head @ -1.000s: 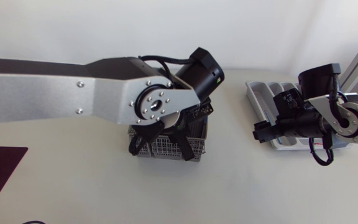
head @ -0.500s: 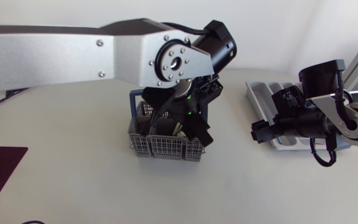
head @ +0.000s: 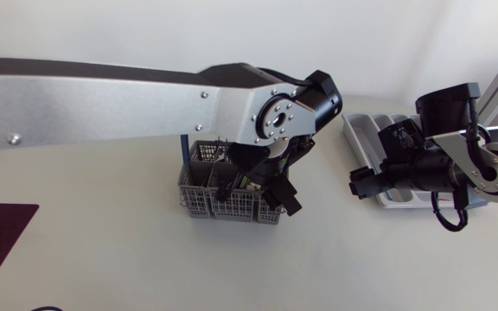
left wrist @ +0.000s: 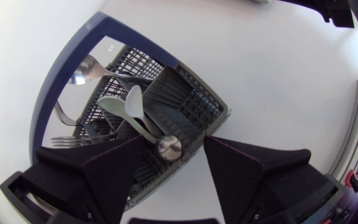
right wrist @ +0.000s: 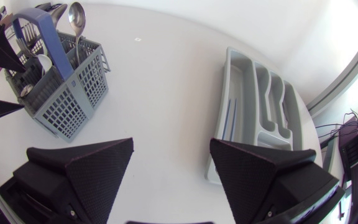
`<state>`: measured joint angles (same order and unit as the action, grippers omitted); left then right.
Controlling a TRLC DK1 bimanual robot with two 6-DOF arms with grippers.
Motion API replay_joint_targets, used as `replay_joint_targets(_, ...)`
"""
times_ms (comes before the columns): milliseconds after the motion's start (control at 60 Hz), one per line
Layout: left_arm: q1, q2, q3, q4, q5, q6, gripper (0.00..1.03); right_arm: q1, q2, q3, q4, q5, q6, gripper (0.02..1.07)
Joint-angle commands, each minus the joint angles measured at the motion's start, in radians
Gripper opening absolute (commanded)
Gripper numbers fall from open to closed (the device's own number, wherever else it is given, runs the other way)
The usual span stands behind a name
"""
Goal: Sort the cutlery from the basket into the organizer compartments.
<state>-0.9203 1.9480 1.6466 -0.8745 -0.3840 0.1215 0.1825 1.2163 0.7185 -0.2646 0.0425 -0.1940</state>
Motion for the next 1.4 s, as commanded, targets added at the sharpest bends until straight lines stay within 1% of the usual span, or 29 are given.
replay_joint_targets(0, 0.000, 0.042, 0.033, -0.012, -0.024, -0.037, 0.67, 0.003, 0.000, -0.019, 0.001, 0.008, 0.008, 0.91)
replay_joint_targets(283, 0.001, 0.077, 0.048, -0.017, -0.073, -0.060, 0.67, 0.000, 0.000, -0.022, 0.002, 0.008, 0.008, 0.91)
replay_joint_targets(633, 0.031, 0.063, 0.058, -0.023, -0.076, -0.115, 0.67, 0.000, 0.008, -0.025, 0.008, 0.010, 0.008, 0.91)
replay_joint_targets(983, 0.026, 0.126, 0.071, -0.020, -0.102, -0.118, 0.67, 0.000, 0.009, -0.027, 0.010, 0.011, 0.008, 0.91)
replay_joint_targets(1133, 0.032, 0.109, 0.065, -0.038, -0.131, -0.118, 0.66, 0.000, 0.009, -0.027, 0.010, 0.011, 0.008, 0.91)
replay_joint_targets(1317, 0.049, 0.054, 0.038, -0.040, -0.133, -0.112, 0.66, 0.002, 0.011, -0.027, 0.015, 0.011, 0.008, 0.91)
replay_joint_targets(1383, 0.054, 0.042, 0.027, -0.040, -0.135, -0.111, 0.64, 0.003, 0.011, -0.027, 0.015, 0.013, 0.008, 0.91)
